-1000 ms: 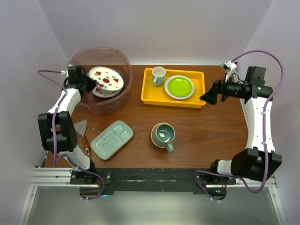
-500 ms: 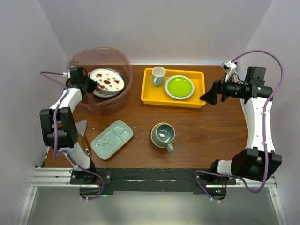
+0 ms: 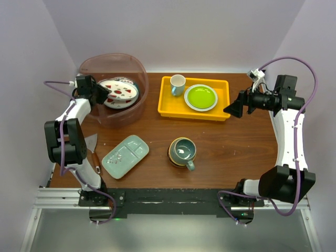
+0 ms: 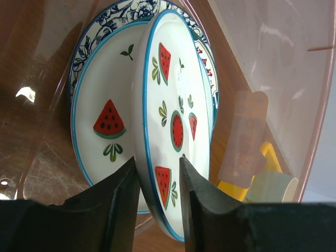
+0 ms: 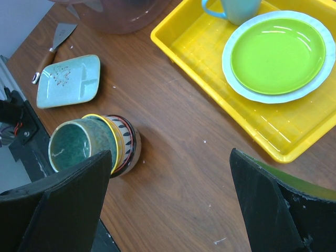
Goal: Place the mixed dishes into the plastic bin
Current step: Place the plate in the plastic bin, then pick up the plate at the center of the board.
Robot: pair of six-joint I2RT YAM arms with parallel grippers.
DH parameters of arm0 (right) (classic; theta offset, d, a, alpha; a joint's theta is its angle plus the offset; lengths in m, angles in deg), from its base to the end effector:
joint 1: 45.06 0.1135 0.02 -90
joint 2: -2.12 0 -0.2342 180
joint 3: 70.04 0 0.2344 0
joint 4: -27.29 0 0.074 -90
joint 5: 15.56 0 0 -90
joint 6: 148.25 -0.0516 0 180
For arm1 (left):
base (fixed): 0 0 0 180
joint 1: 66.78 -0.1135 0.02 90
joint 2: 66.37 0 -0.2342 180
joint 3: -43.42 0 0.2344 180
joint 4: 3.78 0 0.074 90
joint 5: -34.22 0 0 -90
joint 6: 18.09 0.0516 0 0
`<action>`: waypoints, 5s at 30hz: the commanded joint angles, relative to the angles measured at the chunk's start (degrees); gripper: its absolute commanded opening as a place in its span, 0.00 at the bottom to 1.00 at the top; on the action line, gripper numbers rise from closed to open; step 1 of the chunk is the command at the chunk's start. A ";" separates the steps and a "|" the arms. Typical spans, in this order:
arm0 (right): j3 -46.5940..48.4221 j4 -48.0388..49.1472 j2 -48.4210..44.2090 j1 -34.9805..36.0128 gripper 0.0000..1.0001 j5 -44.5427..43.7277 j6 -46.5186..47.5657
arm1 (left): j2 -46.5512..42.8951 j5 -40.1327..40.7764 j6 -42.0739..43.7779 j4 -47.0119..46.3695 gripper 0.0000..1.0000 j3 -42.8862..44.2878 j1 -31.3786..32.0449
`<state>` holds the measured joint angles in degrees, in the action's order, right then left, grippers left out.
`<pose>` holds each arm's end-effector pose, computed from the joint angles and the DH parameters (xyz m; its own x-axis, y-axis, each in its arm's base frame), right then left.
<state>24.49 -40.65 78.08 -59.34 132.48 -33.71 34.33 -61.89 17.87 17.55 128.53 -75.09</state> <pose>0.2544 -0.0196 0.3385 -0.5009 -0.0994 -0.8598 -0.6737 0.6683 0.3153 0.3861 0.0509 0.2054 -0.3009 -0.8573 -0.4177 -0.5161 0.5147 -0.6847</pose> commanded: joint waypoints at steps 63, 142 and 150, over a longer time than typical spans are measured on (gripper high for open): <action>-0.34 0.45 -3.01 -0.13 0.98 2.69 0.95 | -36.37 -7.07 13.87 5.01 1.00 -5.68 -0.56; 3.79 -6.66 -0.82 -0.13 0.98 5.06 8.25 | -39.71 -31.60 12.38 -2.90 1.00 -2.96 -0.47; 3.97 -6.84 -0.64 -0.04 0.98 5.15 8.34 | -39.80 -31.77 12.21 -2.99 1.00 -2.87 -0.47</action>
<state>26.22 -46.92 77.19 -59.34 135.58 -26.52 -4.16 -92.11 30.72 17.46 123.33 -75.33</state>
